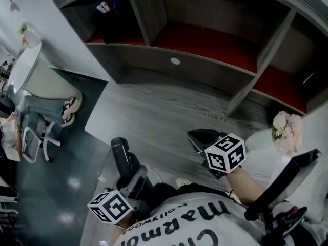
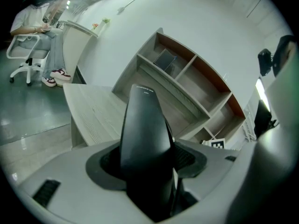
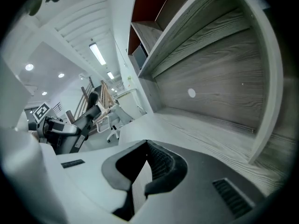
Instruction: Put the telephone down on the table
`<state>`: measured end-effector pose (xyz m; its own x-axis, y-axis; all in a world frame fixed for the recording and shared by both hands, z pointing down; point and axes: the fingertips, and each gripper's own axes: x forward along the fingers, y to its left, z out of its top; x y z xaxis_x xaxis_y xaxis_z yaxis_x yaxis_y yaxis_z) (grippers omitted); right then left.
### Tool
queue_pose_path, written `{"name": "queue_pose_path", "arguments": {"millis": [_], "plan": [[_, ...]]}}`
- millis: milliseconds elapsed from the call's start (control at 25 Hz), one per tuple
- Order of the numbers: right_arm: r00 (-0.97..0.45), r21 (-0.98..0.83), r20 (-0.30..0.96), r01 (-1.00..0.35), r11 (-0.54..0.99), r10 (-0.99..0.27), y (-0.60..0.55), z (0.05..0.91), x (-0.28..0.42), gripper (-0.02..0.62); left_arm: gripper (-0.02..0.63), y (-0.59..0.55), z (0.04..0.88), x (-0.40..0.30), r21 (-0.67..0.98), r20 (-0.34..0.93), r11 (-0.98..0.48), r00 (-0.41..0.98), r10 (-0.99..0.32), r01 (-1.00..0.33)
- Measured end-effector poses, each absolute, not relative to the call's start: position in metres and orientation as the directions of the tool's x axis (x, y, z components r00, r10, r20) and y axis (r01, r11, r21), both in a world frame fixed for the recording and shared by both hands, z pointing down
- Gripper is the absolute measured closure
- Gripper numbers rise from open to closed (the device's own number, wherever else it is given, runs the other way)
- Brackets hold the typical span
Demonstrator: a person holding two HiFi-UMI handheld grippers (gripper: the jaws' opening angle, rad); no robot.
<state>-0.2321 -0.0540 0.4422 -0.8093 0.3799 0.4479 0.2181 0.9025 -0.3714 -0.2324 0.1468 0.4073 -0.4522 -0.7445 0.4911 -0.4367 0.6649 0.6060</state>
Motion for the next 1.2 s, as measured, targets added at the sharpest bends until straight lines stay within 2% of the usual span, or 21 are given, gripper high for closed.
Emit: {"name": "queue_pose_path", "arguments": {"millis": [760, 1200], "plan": [[-0.833, -0.354, 0.484, 0.094, 0.930, 0.269, -0.081, 0.451, -0.216, 0.589, 0.333, 0.112, 0.409, -0.249, 0.600, 0.501, 0.601, -0.337, -0.797, -0.528], [-0.813, -0.336, 0.573, -0.119, 0.934, 0.102, -0.114, 0.467, -0.219, 0.589, 0.333, 0.055, 0.421, -0.294, 0.638, 0.489, 0.440, -0.109, -0.865, -0.632]]}}
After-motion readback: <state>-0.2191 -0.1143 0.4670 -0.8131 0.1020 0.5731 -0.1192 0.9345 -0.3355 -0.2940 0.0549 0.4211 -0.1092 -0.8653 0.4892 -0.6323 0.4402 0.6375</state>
